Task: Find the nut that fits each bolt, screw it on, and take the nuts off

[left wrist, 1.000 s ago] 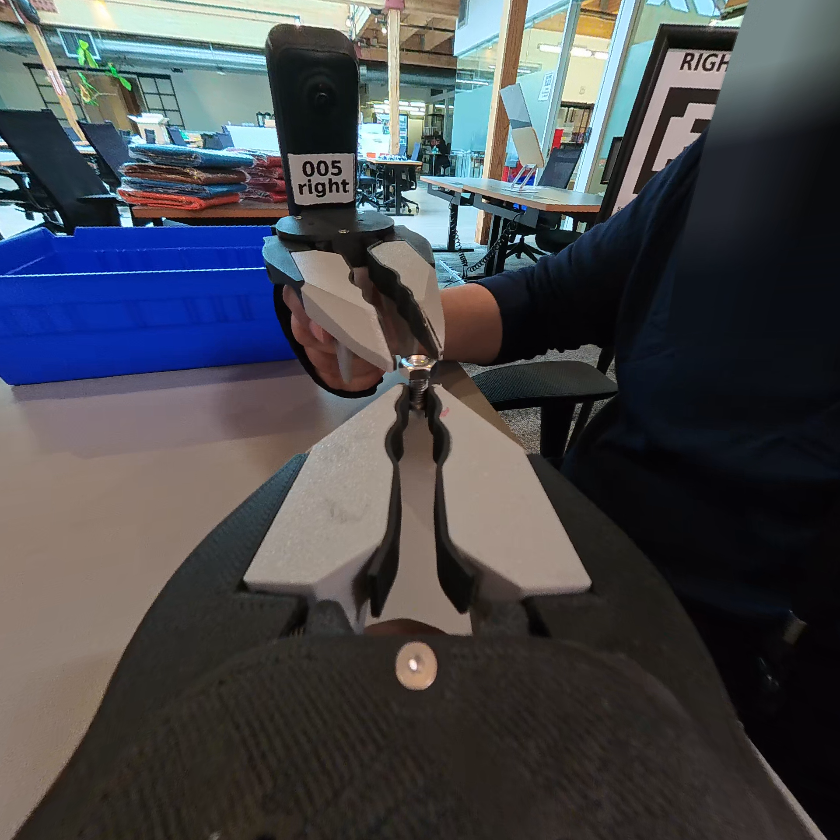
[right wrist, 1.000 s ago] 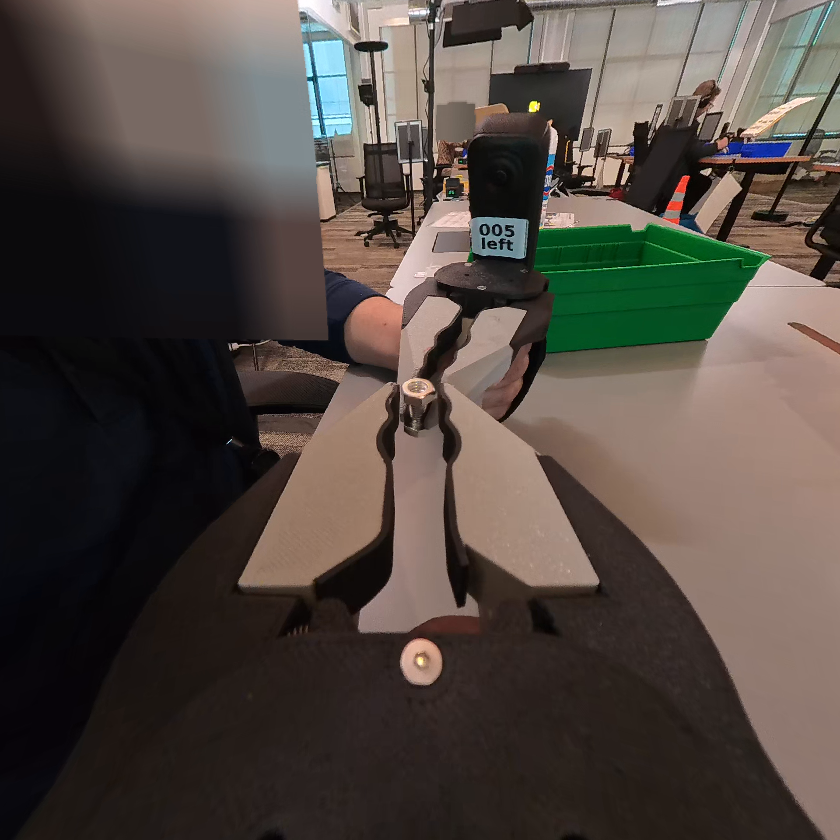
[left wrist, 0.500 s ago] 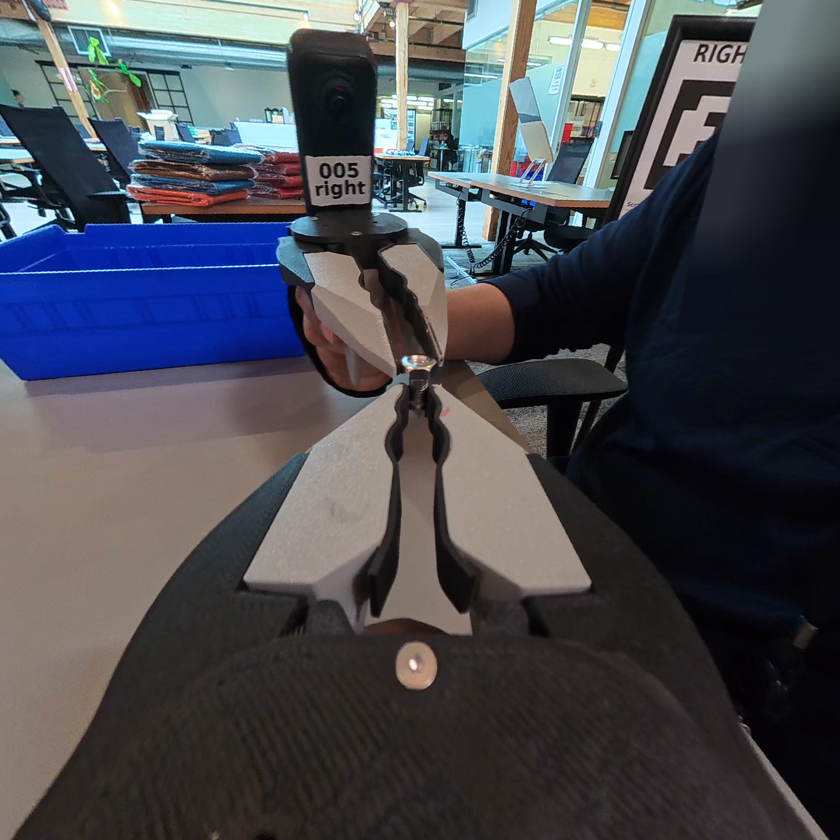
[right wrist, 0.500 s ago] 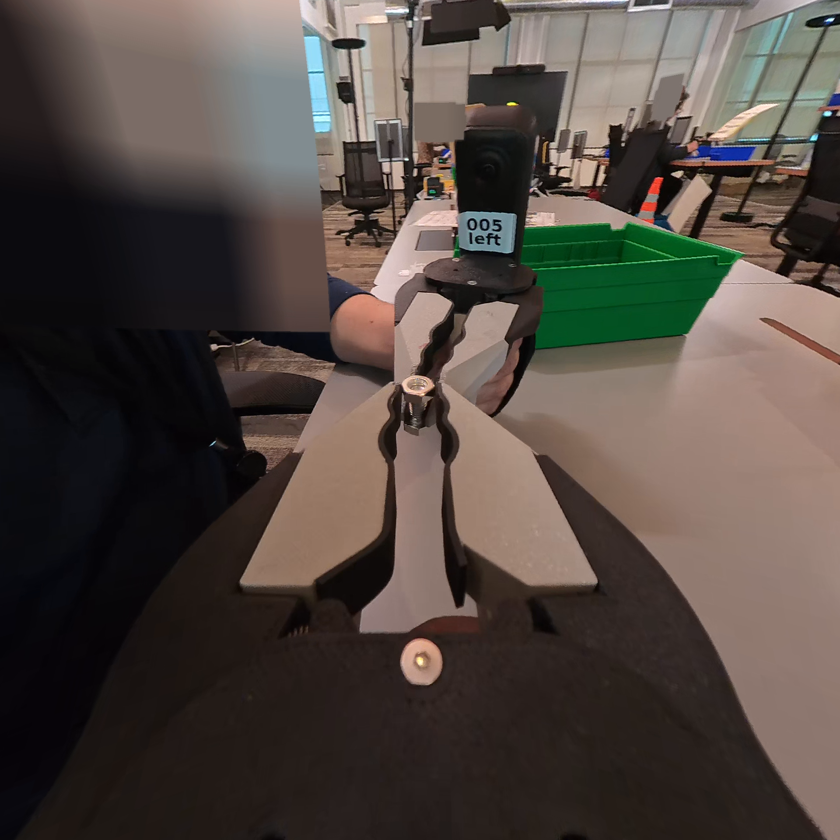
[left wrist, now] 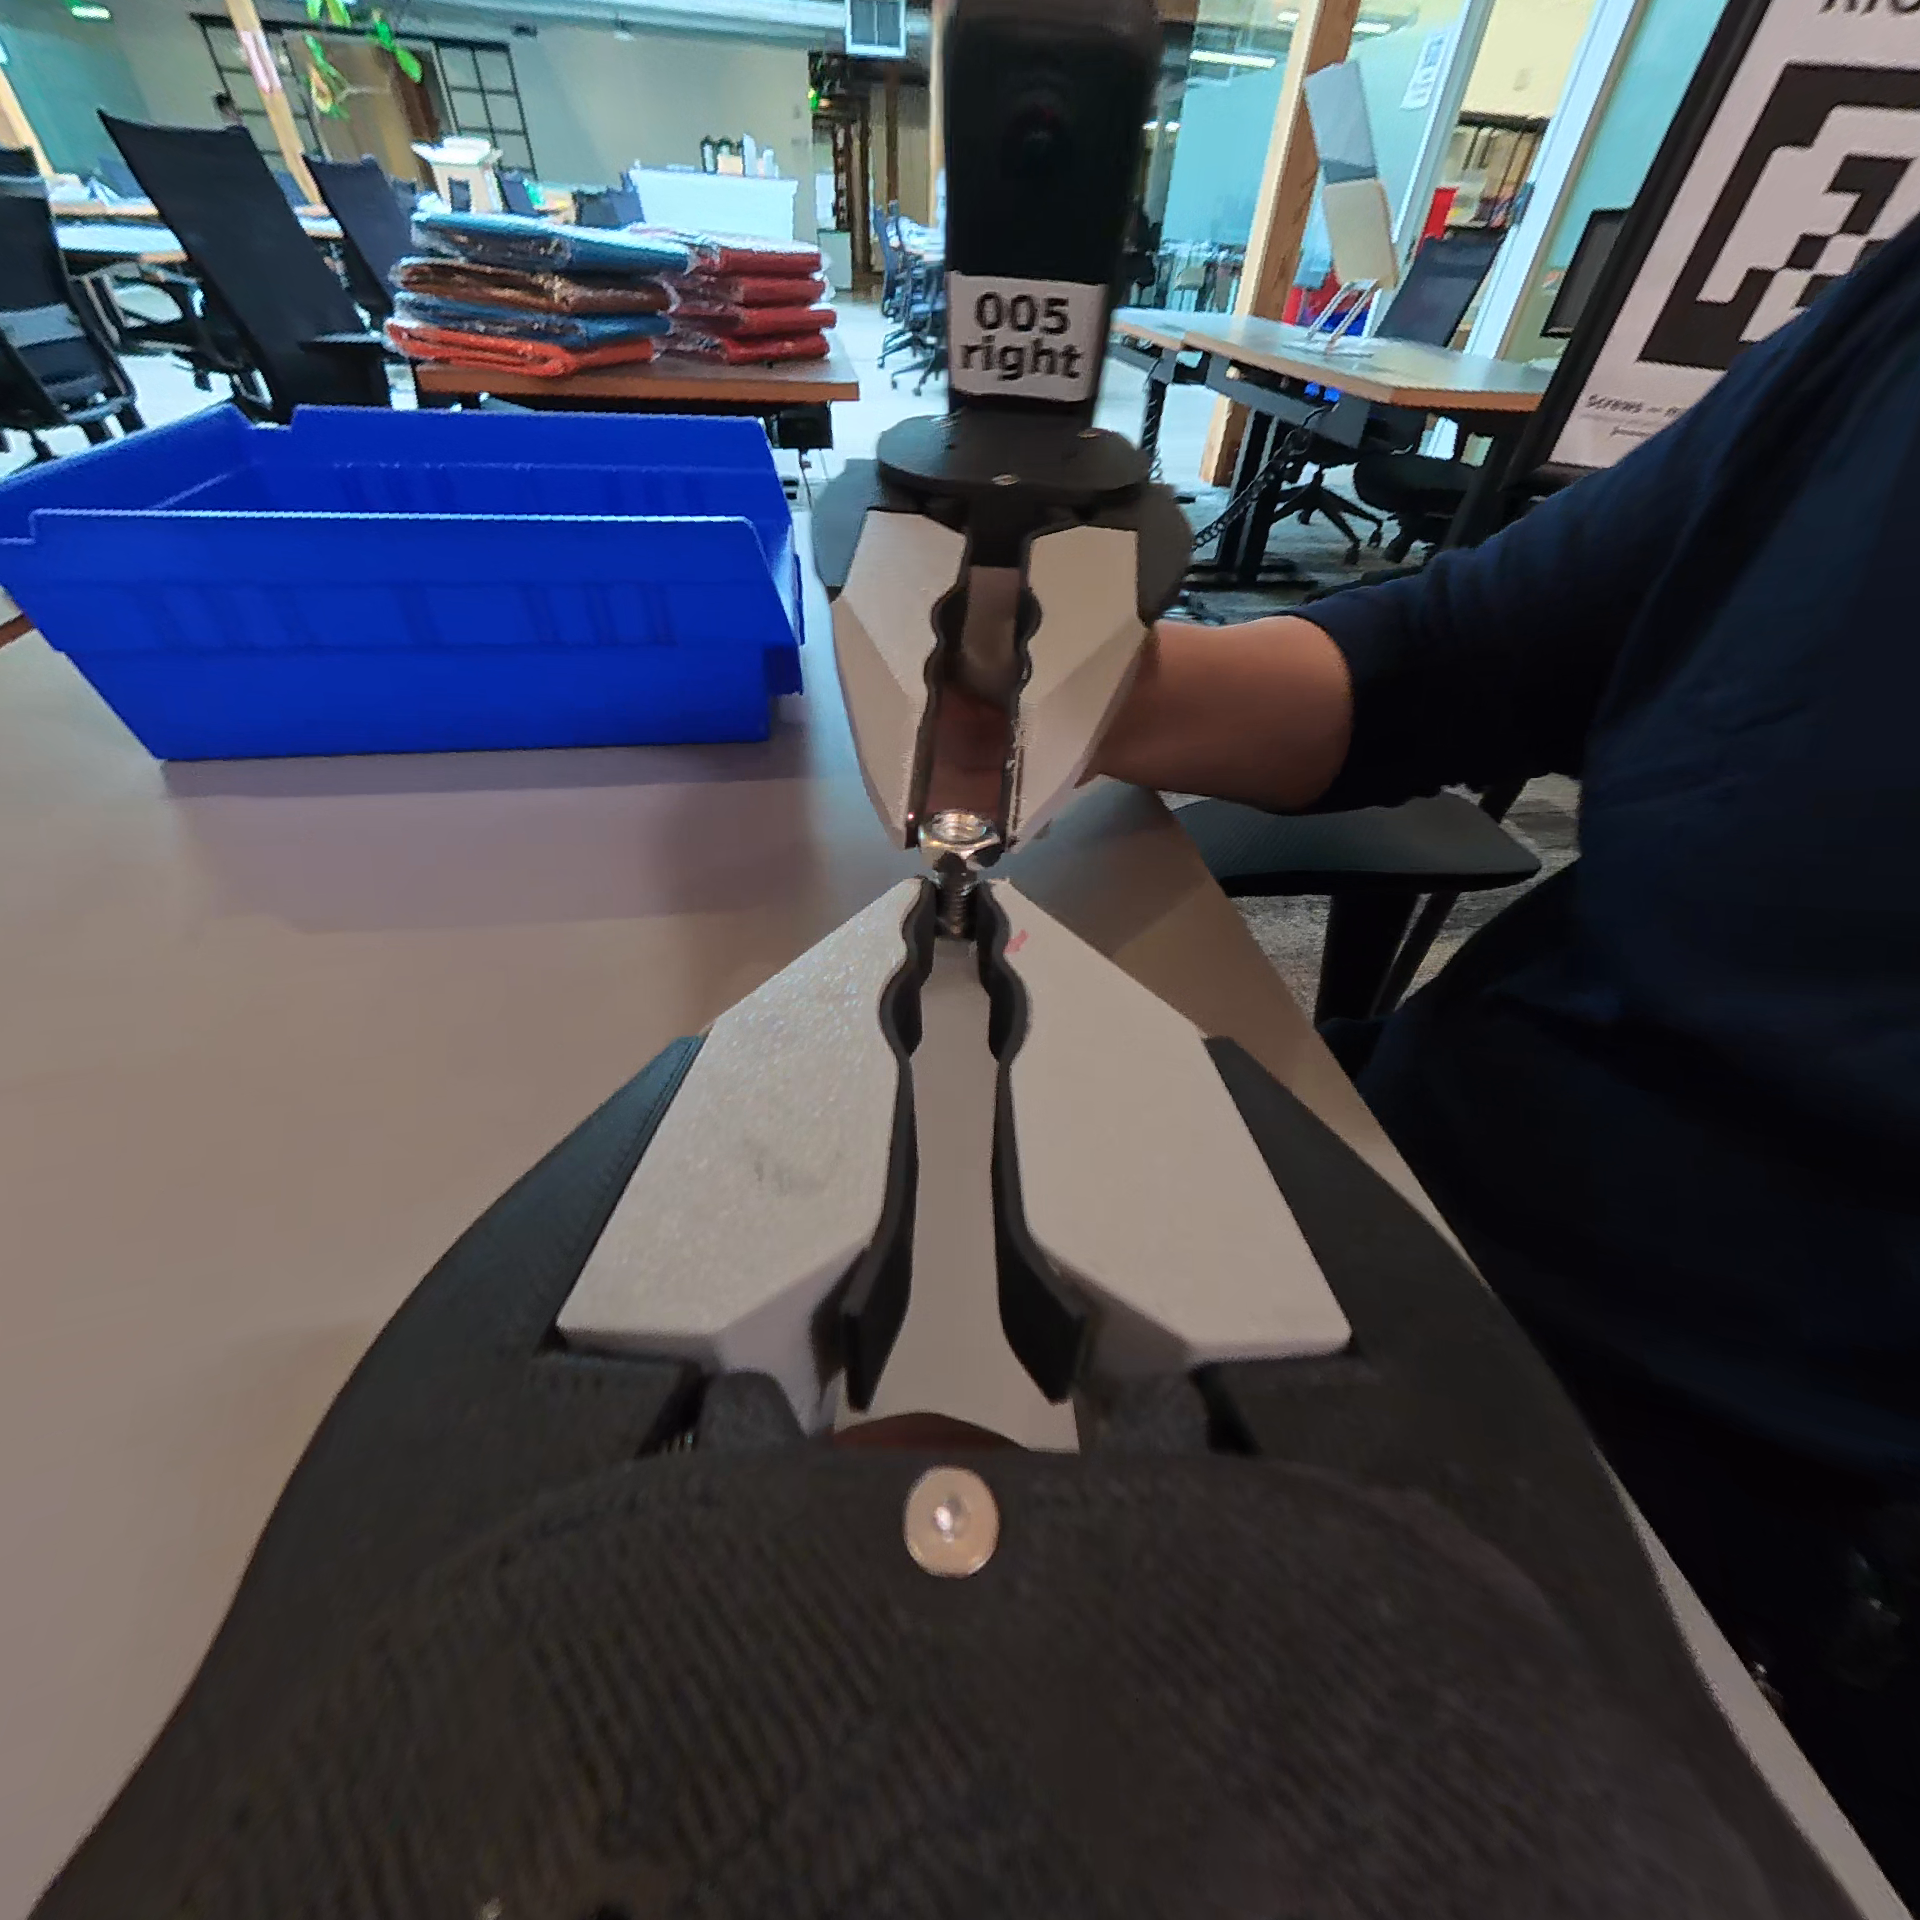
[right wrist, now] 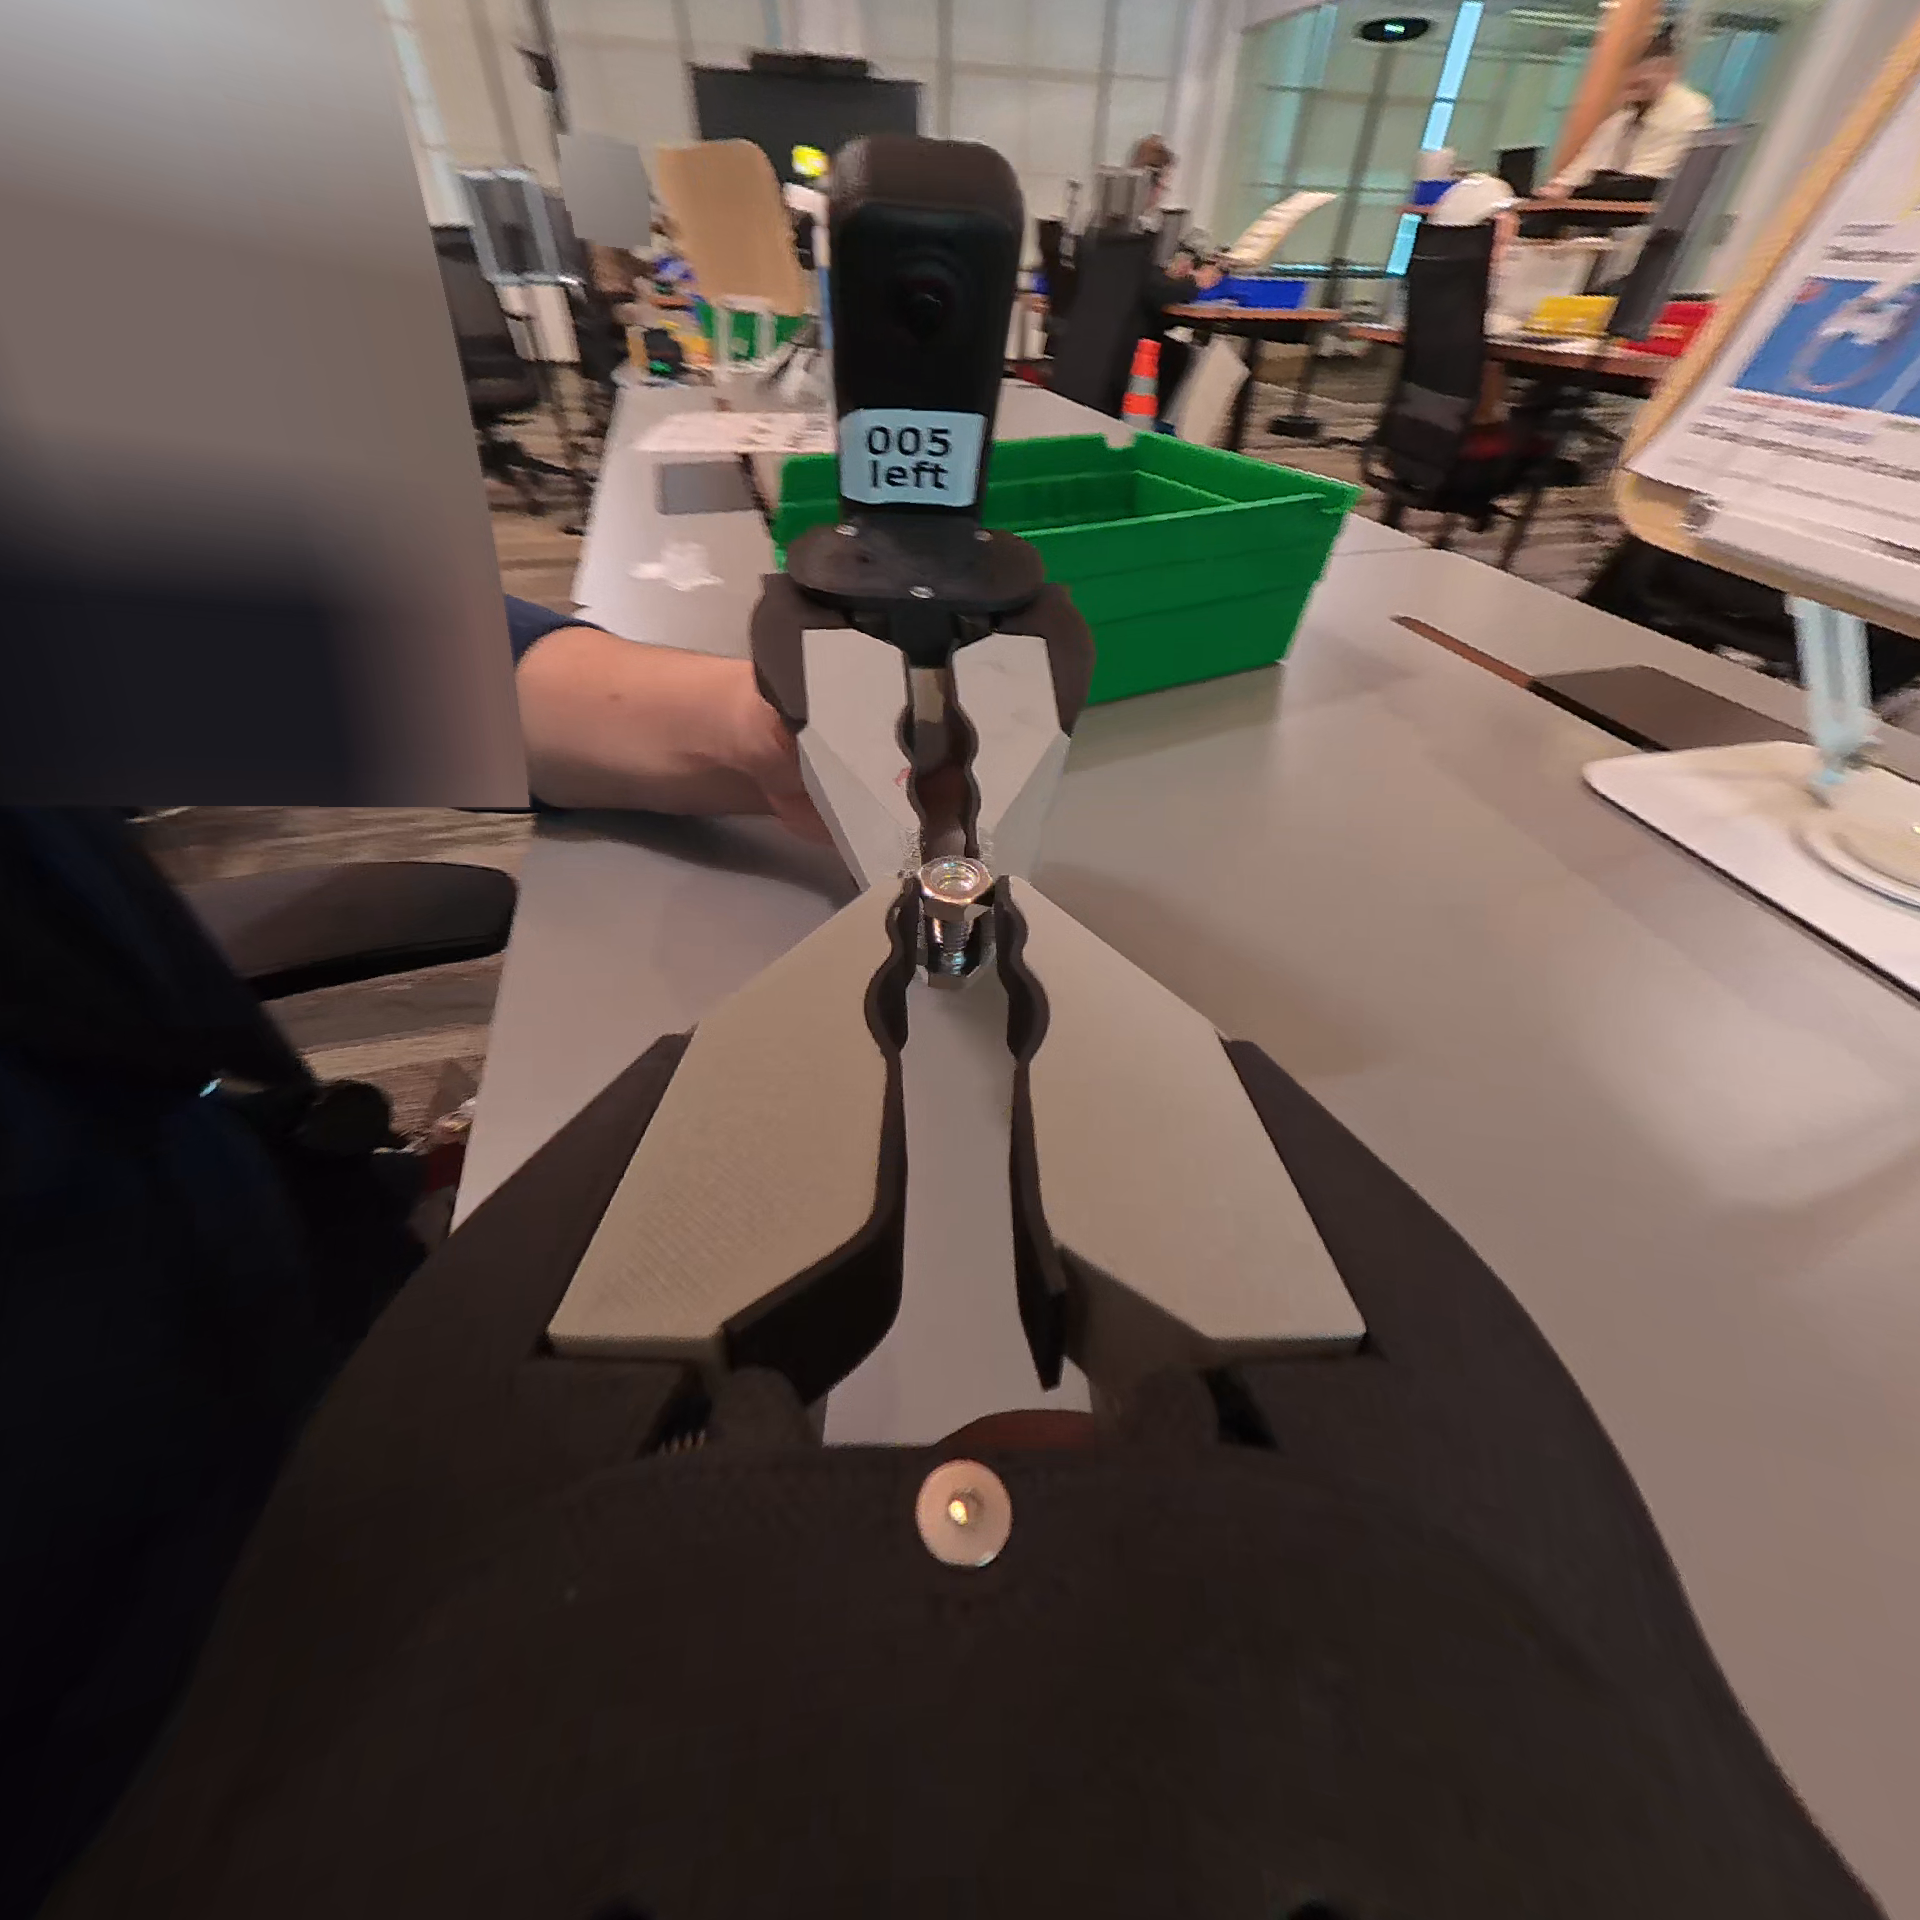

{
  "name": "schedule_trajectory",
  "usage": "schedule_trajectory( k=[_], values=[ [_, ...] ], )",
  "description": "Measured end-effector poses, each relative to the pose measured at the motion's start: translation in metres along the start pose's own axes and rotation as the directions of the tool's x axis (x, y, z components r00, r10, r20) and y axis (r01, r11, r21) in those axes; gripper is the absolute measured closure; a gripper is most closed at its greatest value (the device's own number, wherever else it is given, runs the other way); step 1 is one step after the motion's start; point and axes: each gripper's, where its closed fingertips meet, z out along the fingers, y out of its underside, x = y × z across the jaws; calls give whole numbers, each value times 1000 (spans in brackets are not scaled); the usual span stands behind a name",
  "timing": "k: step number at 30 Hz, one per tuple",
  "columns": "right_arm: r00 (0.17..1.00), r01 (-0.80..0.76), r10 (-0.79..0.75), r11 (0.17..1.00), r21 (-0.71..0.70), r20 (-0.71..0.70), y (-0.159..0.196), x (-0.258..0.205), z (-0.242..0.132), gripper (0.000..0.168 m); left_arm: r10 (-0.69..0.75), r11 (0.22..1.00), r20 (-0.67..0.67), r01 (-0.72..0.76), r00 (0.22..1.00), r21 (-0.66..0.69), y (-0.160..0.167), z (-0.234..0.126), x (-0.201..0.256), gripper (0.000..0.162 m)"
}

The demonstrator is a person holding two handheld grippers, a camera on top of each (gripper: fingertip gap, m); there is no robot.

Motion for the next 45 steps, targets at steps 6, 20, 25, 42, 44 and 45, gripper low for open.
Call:
schedule_trajectory(
  k=[6,20,25,42,44,45],
  values=[
    [988,-51,52,999,7,-143,6,7,1,157,-12,1000,40,13,999,-26,5,2,-7,157],
    [902,-130,144,990,62,-407,16,15,2,157,-50,997,78,55,996,-58,14,5,-15,157],
    [967,-107,127,990,97,-223,0,9,-4,148,-69,998,44,69,997,-11,6,1,-12,157],
    [965,16,-36,997,76,260,-6,-29,-3,153,13,999,-157,-5,987,53,-7,-2,26,157],
    [963,12,-32,997,76,269,-5,-30,-2,153,13,999,-162,-5,987,51,-7,-2,26,157],
    [962,15,-34,997,74,272,-5,-30,-1,154,14,999,-162,-6,987,50,-6,-2,27,157]
  ],
)
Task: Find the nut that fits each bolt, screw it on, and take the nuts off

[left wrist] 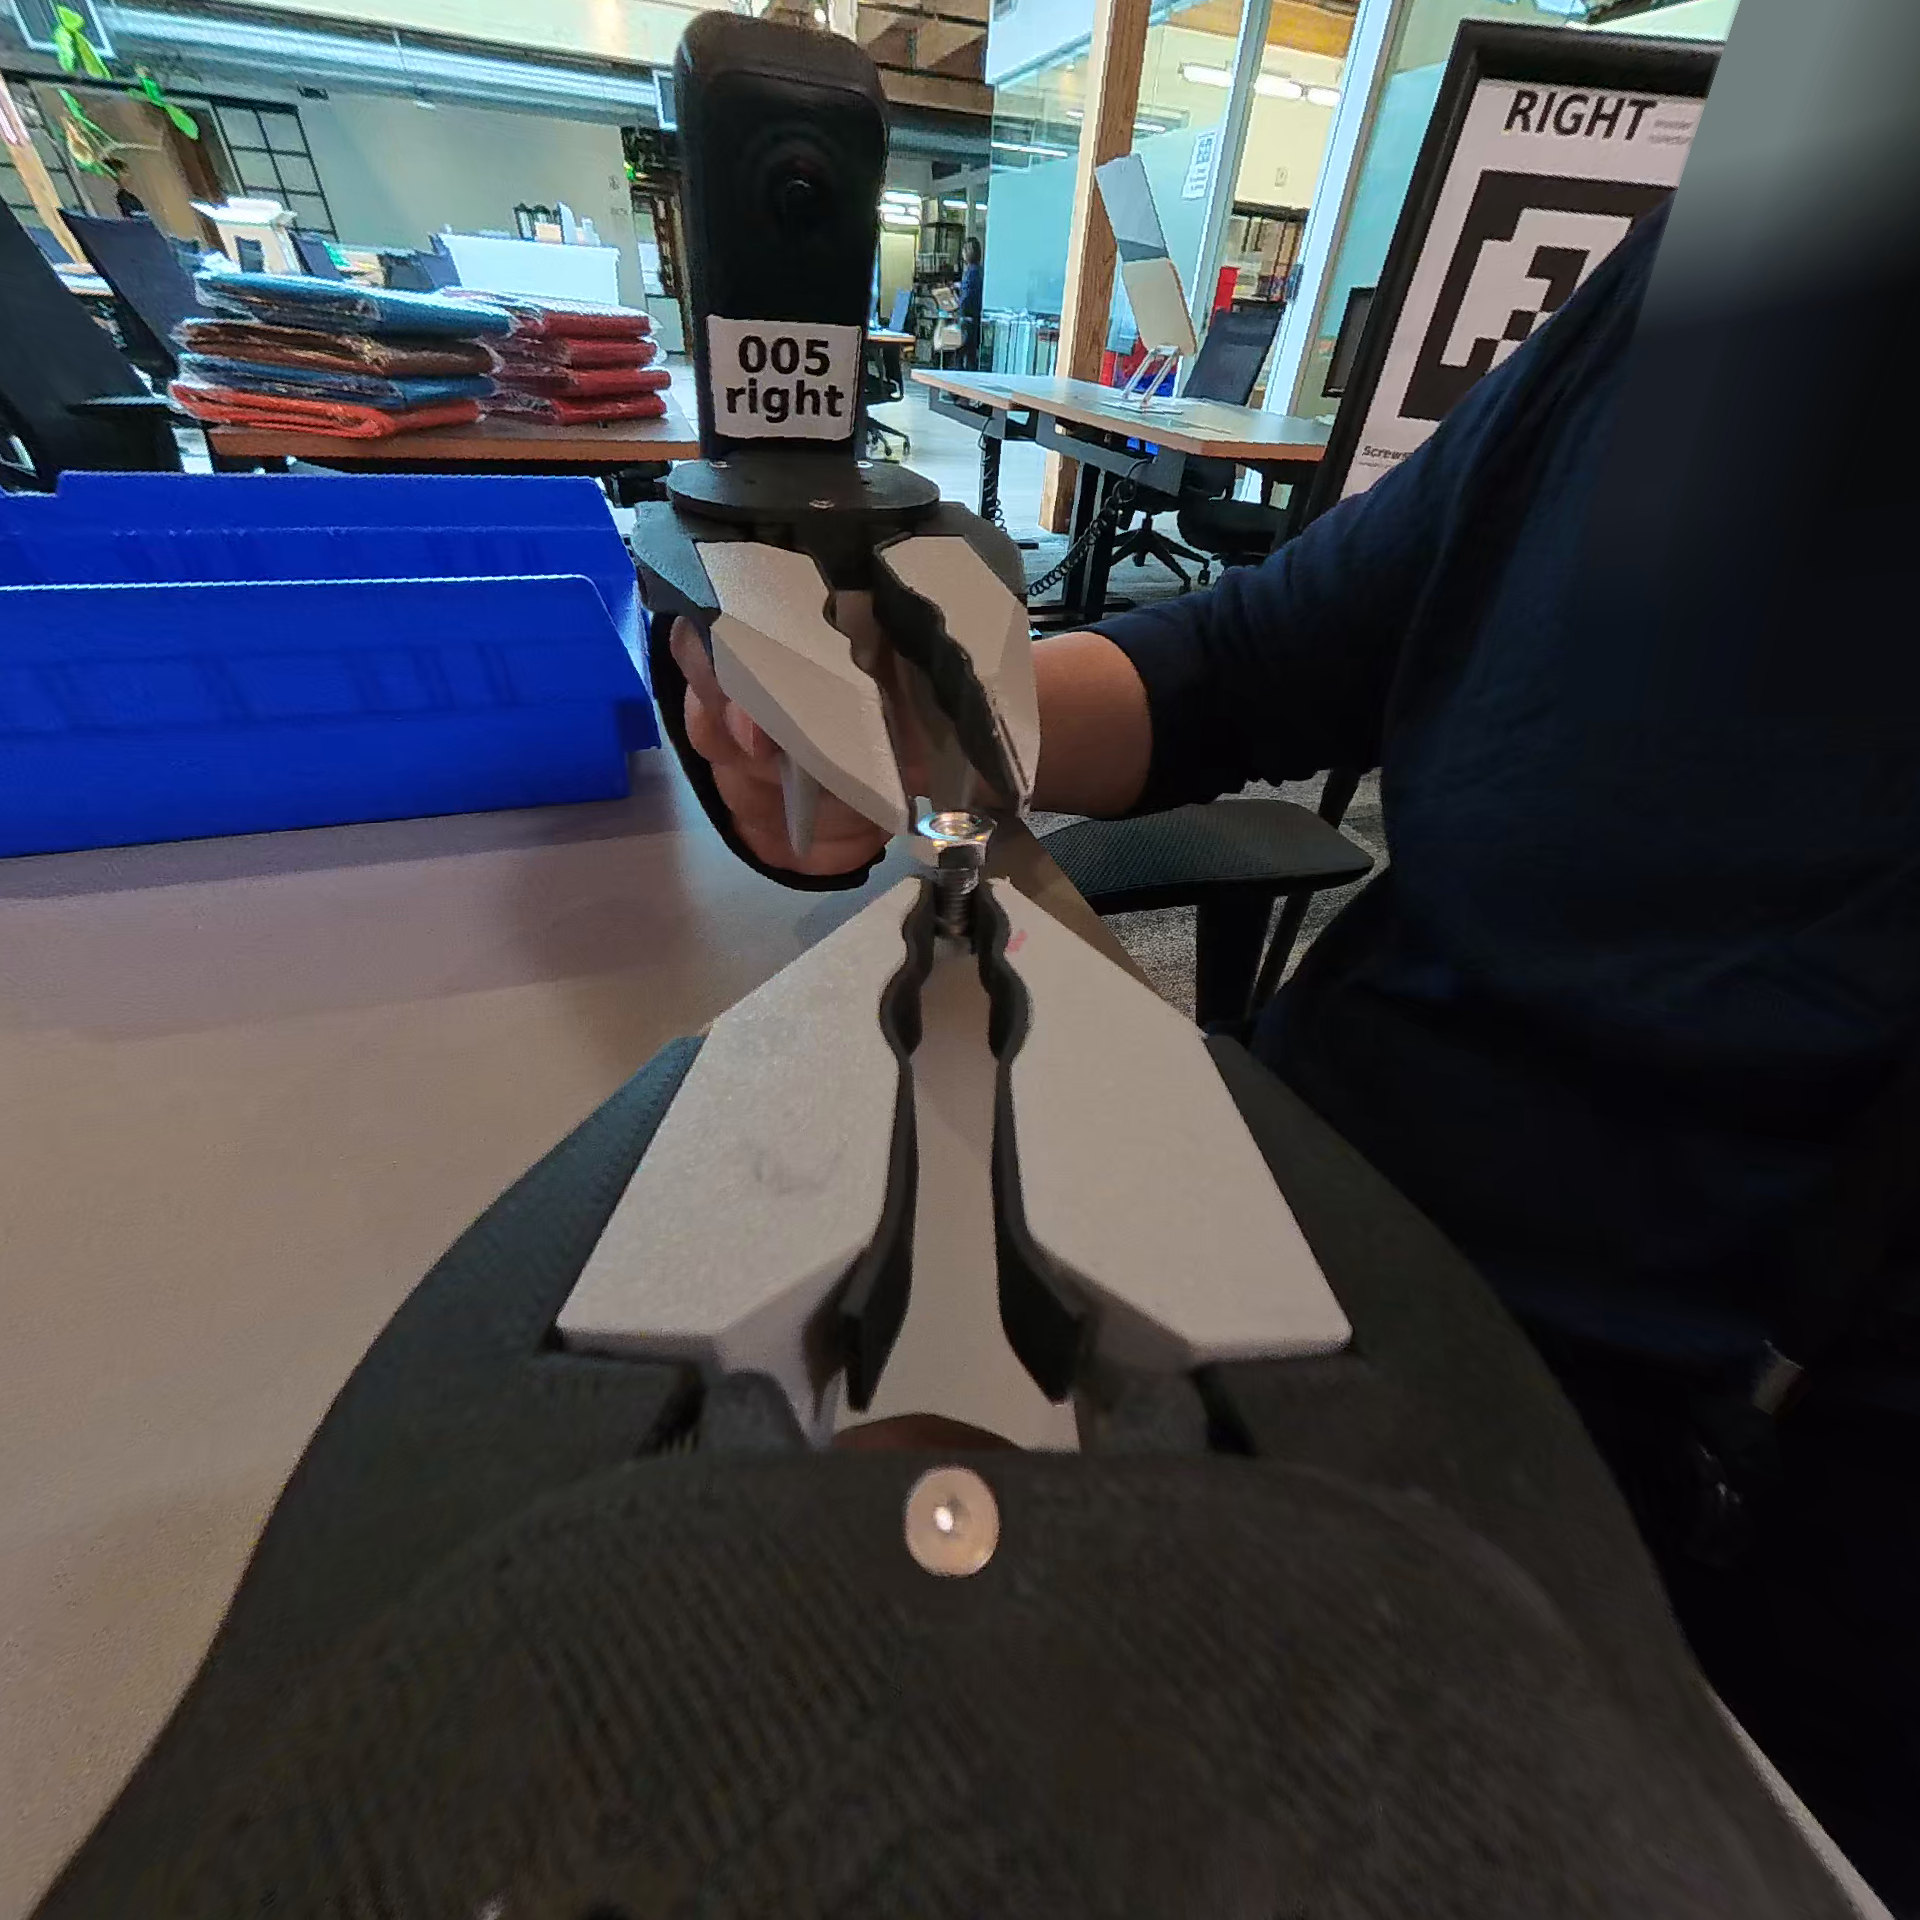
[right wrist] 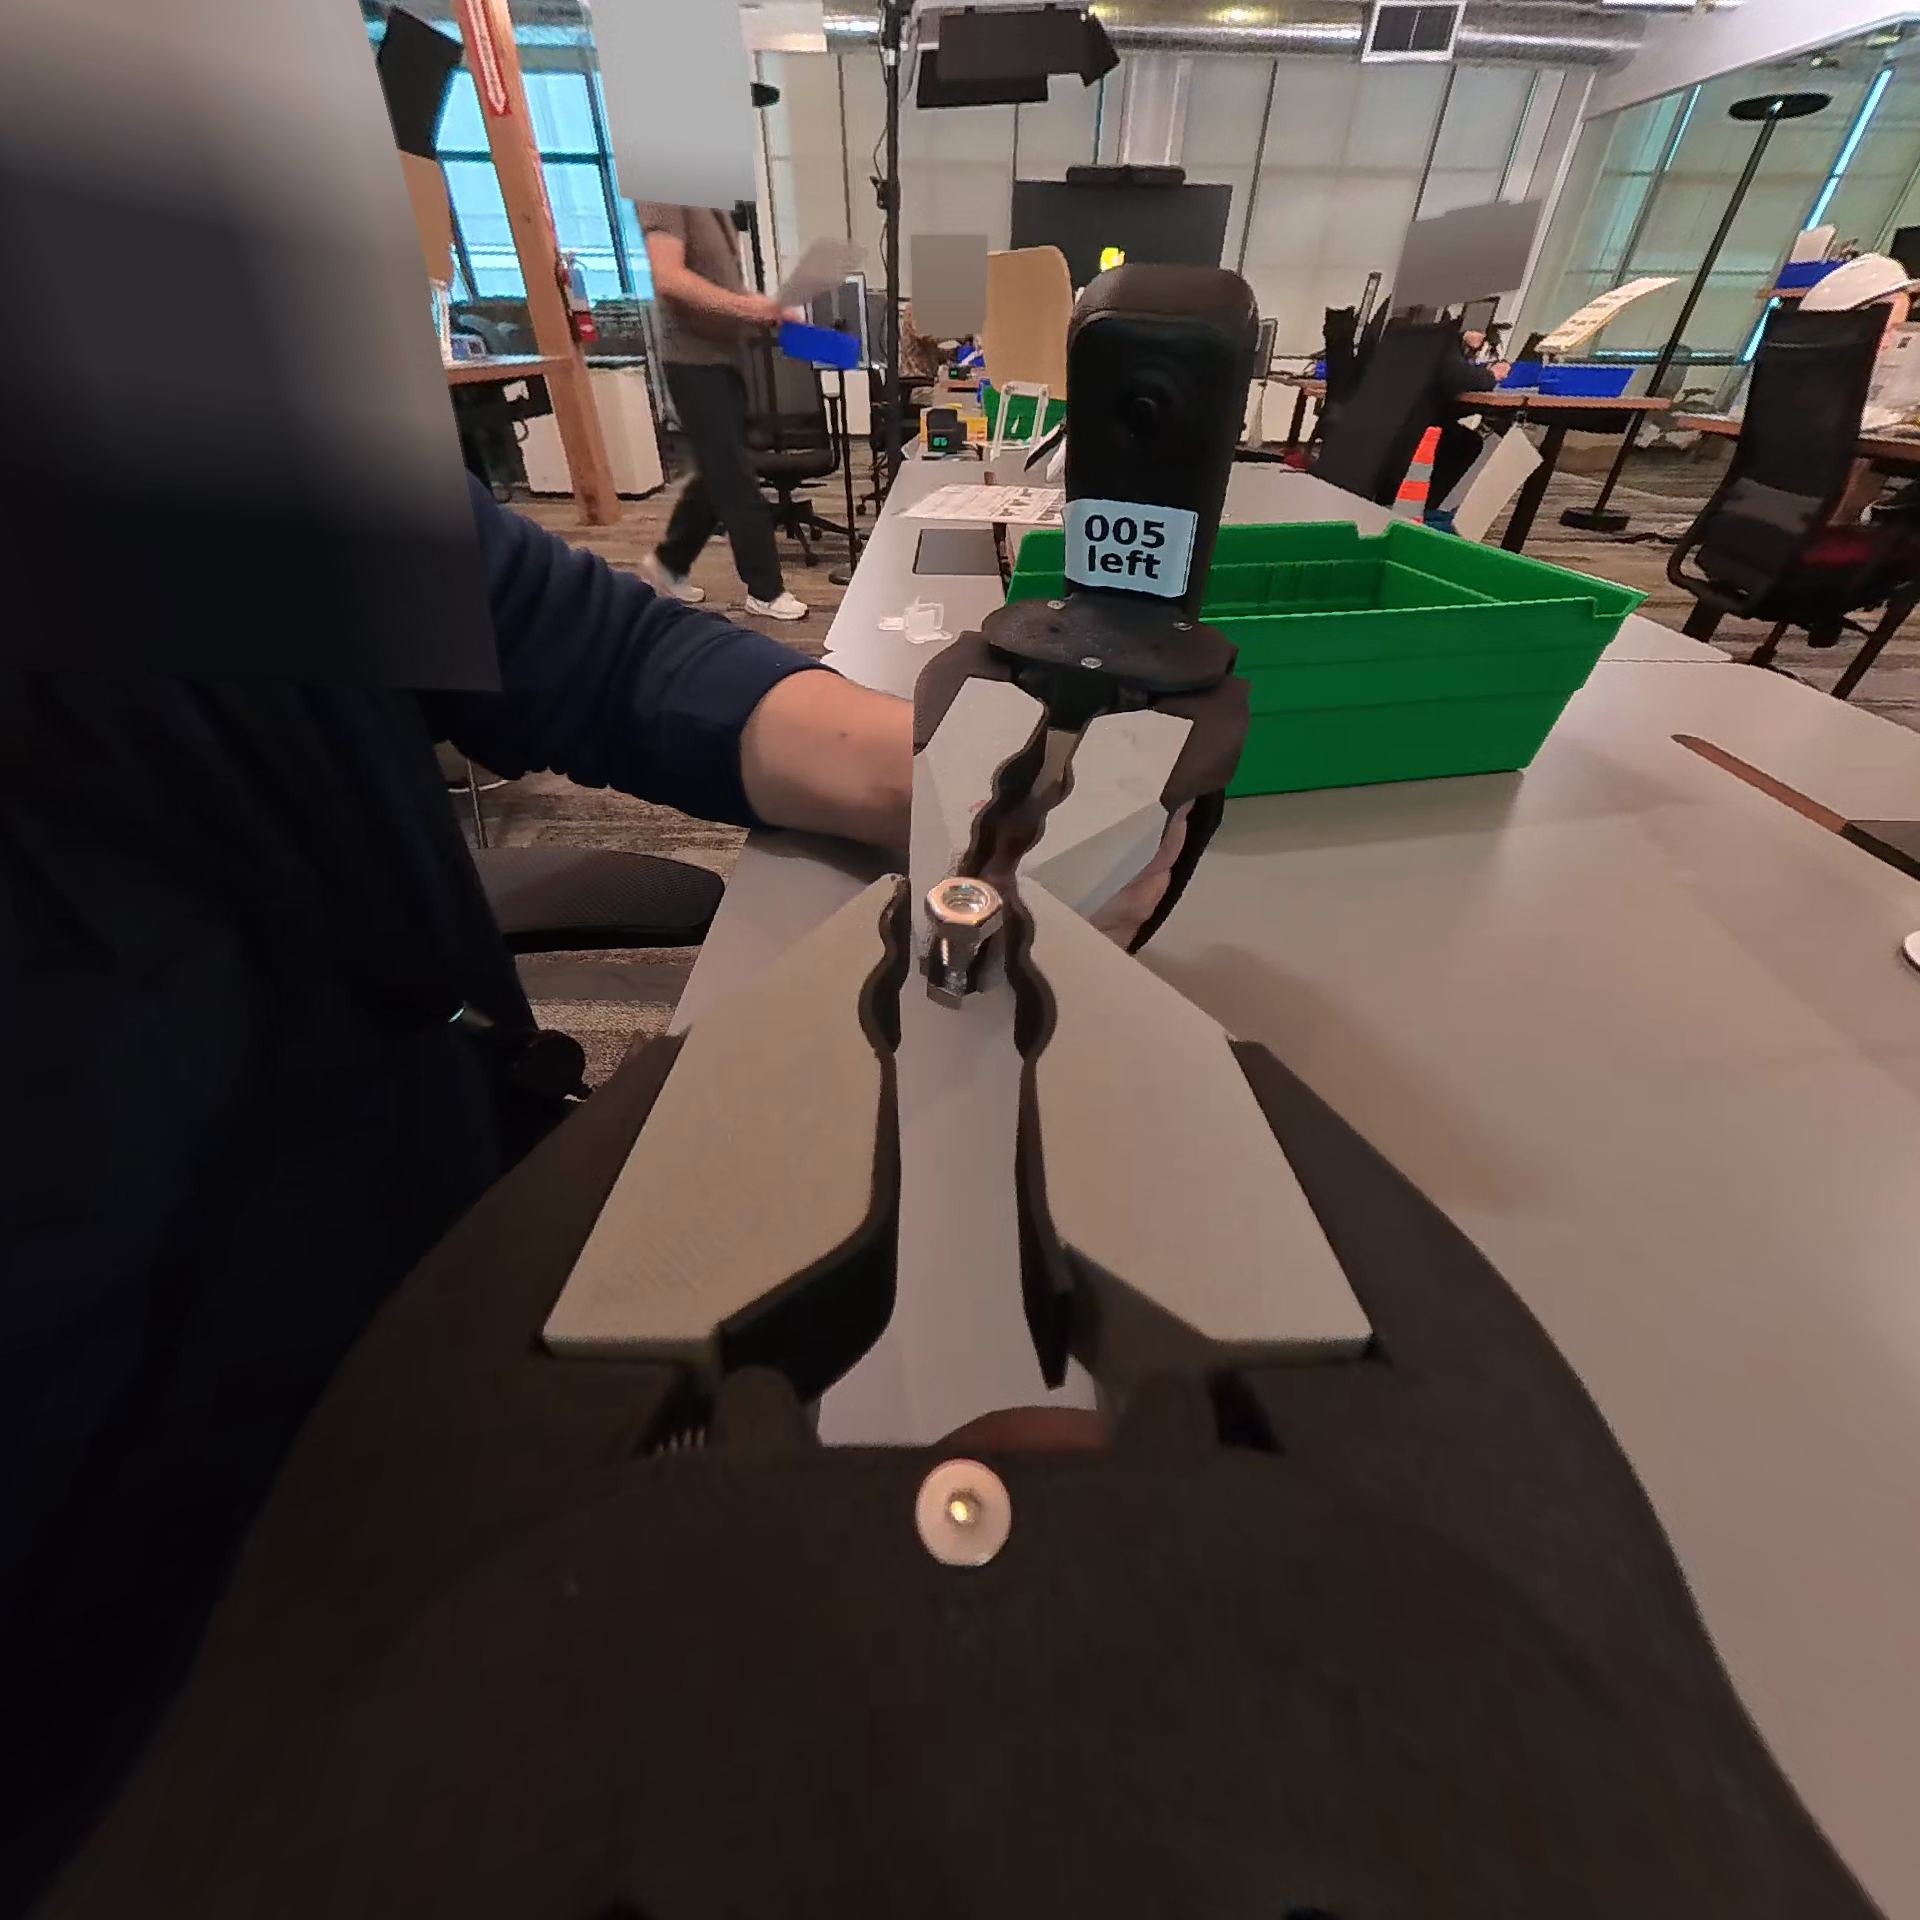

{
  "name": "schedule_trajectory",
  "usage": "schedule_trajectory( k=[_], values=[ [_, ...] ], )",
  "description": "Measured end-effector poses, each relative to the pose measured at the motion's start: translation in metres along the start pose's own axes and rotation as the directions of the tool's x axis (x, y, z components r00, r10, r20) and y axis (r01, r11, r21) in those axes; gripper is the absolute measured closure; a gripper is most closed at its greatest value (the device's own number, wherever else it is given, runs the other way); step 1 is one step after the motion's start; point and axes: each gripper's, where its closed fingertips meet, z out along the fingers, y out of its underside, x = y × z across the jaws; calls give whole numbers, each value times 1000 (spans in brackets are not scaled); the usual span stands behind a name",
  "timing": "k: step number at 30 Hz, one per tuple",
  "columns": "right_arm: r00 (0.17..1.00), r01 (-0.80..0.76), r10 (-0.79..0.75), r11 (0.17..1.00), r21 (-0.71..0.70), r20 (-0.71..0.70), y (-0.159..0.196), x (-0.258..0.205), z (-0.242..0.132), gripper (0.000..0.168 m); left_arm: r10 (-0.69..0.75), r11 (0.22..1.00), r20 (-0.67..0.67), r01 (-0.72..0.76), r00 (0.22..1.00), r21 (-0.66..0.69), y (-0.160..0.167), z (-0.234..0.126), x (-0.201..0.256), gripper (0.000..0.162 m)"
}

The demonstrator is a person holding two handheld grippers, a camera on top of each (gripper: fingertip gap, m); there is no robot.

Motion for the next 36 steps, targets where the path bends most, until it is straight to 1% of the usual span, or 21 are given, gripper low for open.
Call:
schedule_trajectory(
  k=[10,14,19,25,30,34,36],
  values=[
    [1000,7,-7,1000,-11,5,3,0,0,156,3,1000,-4,-3,1000,-3,0,1,1,157],
    [999,20,-21,1000,-20,-30,4,3,0,156,6,1000,11,-6,1000,-11,1,1,-1,157],
    [987,38,-47,997,-65,-153,11,13,-1,157,-10,999,63,12,998,-37,6,0,-11,157],
    [947,-13,-14,997,-79,-322,17,25,-4,157,-34,997,123,42,992,-60,12,-1,-22,157],
    [879,-51,1,994,-93,-477,24,33,-7,157,-53,994,170,67,984,-81,18,1,-30,157],
    [813,-127,76,991,-47,-578,28,38,-9,157,-53,993,201,73,978,-95,21,1,-35,157],
    [785,-138,90,990,-32,-613,28,39,-9,157,-48,992,209,70,977,-103,22,1,-36,157]
  ],
)
